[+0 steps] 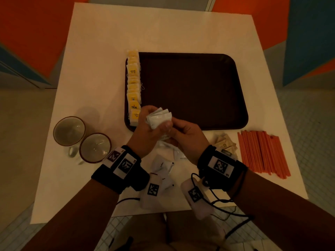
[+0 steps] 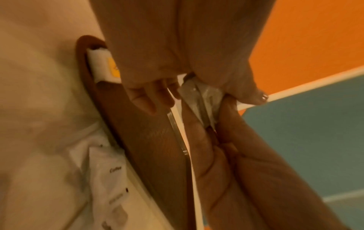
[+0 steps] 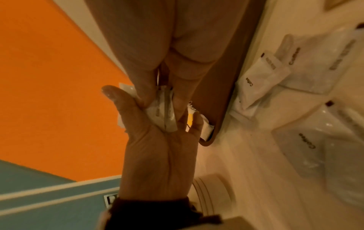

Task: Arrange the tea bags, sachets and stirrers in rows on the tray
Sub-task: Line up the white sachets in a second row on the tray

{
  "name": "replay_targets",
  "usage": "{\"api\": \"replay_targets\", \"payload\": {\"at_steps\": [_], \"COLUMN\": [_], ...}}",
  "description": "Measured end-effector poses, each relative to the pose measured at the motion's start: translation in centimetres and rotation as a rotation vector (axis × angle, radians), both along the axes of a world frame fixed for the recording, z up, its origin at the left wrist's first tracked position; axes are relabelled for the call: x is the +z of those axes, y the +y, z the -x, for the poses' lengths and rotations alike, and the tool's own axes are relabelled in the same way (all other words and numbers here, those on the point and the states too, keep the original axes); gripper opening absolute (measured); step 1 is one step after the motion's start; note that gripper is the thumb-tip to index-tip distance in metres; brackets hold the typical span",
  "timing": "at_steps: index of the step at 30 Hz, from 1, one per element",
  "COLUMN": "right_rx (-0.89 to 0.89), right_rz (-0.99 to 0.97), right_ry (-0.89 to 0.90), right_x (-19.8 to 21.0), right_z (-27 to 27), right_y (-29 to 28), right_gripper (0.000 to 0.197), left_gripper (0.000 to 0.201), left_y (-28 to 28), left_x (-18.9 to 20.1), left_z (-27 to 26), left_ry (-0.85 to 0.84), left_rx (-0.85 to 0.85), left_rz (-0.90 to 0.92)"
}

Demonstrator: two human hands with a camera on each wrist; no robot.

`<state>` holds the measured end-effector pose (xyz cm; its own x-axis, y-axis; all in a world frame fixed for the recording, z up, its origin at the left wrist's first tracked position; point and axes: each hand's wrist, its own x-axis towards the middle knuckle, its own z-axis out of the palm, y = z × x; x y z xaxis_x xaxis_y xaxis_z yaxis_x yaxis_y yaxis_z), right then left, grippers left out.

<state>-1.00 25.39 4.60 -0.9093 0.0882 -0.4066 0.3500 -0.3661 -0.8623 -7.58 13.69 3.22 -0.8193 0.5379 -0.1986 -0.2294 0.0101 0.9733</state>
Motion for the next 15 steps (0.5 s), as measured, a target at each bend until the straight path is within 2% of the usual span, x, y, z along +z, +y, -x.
{"api": "replay_targets", "payload": {"at_steps": [4, 10, 13, 15], "right_rx": [-0.101, -0.122, -0.156, -0.177], "right_rz": [0.018, -0.134, -0.179, -0.214], "right_ry": [-0.037, -0.036, -0.025, -0.036], "right_x": [-0.5, 0.6, 0.8, 0.4], "right_z": [1.0, 4.2, 6.9, 9.2], "right_y": [0.4, 1.9, 3.1, 4.2], "right_gripper": [0.033, 0.033, 0.032, 0.032], "left_gripper": [0.032, 0.012, 0.021, 0.020], "left_y": [-0.1, 0.4, 2.1, 3.6], "left_x": [0.6, 2.1, 2.5, 2.2], "left_z": [0.9, 4.6, 7.3, 9.3], "left_ry": [0.040, 0.090, 0.056, 0.018], "left_rx": [0.005, 0.000, -0.021, -0.013], "left_rz": [0.126, 0.213, 0.222, 0.240]}}
